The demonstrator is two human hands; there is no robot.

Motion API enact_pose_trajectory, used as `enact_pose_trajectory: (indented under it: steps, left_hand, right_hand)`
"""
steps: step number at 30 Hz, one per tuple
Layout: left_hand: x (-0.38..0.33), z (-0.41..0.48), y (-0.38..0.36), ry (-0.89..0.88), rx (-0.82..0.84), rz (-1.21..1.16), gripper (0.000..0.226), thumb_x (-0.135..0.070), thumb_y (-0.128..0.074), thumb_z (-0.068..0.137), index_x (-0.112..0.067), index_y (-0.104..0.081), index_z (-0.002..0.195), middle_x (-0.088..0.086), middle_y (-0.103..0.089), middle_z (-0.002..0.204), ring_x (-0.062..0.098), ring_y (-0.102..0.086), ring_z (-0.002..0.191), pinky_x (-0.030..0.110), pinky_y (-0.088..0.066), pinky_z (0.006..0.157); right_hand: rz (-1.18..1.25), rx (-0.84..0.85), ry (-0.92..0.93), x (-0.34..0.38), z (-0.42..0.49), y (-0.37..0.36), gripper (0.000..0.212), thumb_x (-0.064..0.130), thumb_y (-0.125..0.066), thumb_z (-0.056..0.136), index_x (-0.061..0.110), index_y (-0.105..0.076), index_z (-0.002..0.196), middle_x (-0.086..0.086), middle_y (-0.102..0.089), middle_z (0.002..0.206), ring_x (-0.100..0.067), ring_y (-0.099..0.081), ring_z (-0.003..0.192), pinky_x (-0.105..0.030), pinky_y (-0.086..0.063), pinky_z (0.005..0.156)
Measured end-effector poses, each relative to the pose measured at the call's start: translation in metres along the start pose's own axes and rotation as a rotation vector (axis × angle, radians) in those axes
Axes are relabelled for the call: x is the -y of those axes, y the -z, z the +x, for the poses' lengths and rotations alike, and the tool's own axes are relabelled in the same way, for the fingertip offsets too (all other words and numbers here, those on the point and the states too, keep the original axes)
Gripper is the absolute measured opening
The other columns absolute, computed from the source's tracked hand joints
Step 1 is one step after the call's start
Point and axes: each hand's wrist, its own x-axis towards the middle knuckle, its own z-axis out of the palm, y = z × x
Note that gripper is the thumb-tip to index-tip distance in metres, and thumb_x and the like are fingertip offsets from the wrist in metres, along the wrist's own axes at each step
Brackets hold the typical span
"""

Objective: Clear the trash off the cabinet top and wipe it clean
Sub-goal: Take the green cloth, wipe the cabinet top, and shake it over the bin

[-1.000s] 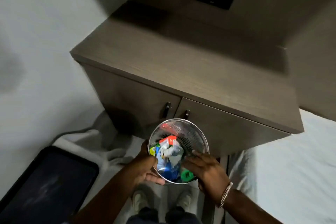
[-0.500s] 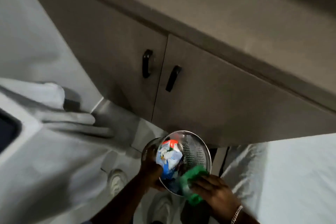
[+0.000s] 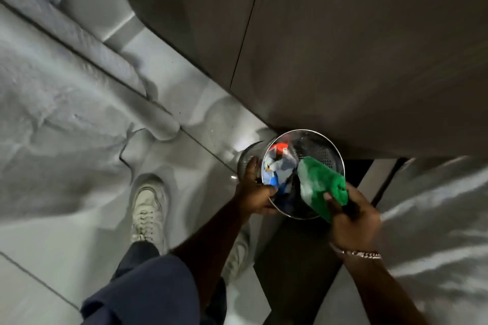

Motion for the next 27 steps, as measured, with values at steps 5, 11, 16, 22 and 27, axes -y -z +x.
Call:
enact_pose_trajectory:
  steps: [5, 11, 16, 22, 27]
  left_hand:
    - [-0.049, -0.079, -0.003, -0.11, -0.267, 0.142, 0.035, -0.035, -0.062, 0.092, -0.014, -0.061, 0.119, 0.009, -0.067, 0.115, 0.026, -0.064, 0.107, 0.03, -0.048, 0.08]
    - [-0.15, -0.253, 0.041, -0.126, 0.064, -0.532, 0.043, -0.035, -0.073, 0.07, -0.009, -0.076, 0.104, 0.019, -0.076, 0.107, 0.033, -0.071, 0.095, 0.047, -0.057, 0.085]
    - [-0.216, -0.365, 0.115, -0.393, -0.158, -0.572, 0.028, 0.01, -0.057, 0.078, 0.006, -0.067, 0.104, 0.019, -0.071, 0.083, 0.031, -0.069, 0.068, 0.039, -0.058, 0.063]
    - [-0.258, -0.443, 0.22, -0.627, -0.383, -0.537, 0.037, 0.013, -0.065, 0.062, 0.0, -0.068, 0.097, 0.014, -0.072, 0.081, 0.022, -0.07, 0.063, 0.029, -0.057, 0.05]
    - [-0.283, -0.481, 0.306, -0.686, -0.715, -0.374, 0.033, 0.011, -0.061, 0.083, -0.019, -0.071, 0.091, 0.012, -0.076, 0.093, 0.028, -0.075, 0.083, 0.042, -0.062, 0.071]
  right_hand:
    - [-0.088, 0.078, 0.318, 0.088, -0.02, 0.025, 0.034, 0.005, -0.063, 0.082, 0.024, -0.063, 0.111, -0.009, -0.07, 0.112, 0.009, -0.061, 0.097, -0.005, -0.045, 0.089]
    - [-0.057, 0.363, 0.725, 0.257, -0.076, 0.032, 0.034, 0.029, -0.049, 0.087, 0.035, -0.065, 0.117, -0.002, -0.057, 0.136, -0.007, -0.048, 0.129, -0.019, -0.039, 0.104]
    - [0.351, 0.457, 0.206, 0.392, -0.102, -0.004, 0.024, 0.034, -0.053, 0.081, 0.026, -0.069, 0.095, -0.011, -0.067, 0.12, -0.014, -0.052, 0.122, -0.035, -0.036, 0.106]
    - [0.674, 0.935, -0.275, 0.506, -0.129, -0.058, 0.046, 0.025, -0.074, 0.055, 0.018, -0.069, 0.1, -0.009, -0.075, 0.101, -0.031, -0.069, 0.093, -0.05, -0.054, 0.085]
    - [0.522, 0.829, 0.048, 0.583, -0.167, -0.139, 0.03, 0.0, -0.078, 0.068, 0.016, -0.069, 0.092, -0.009, -0.076, 0.088, -0.018, -0.071, 0.08, -0.031, -0.057, 0.072]
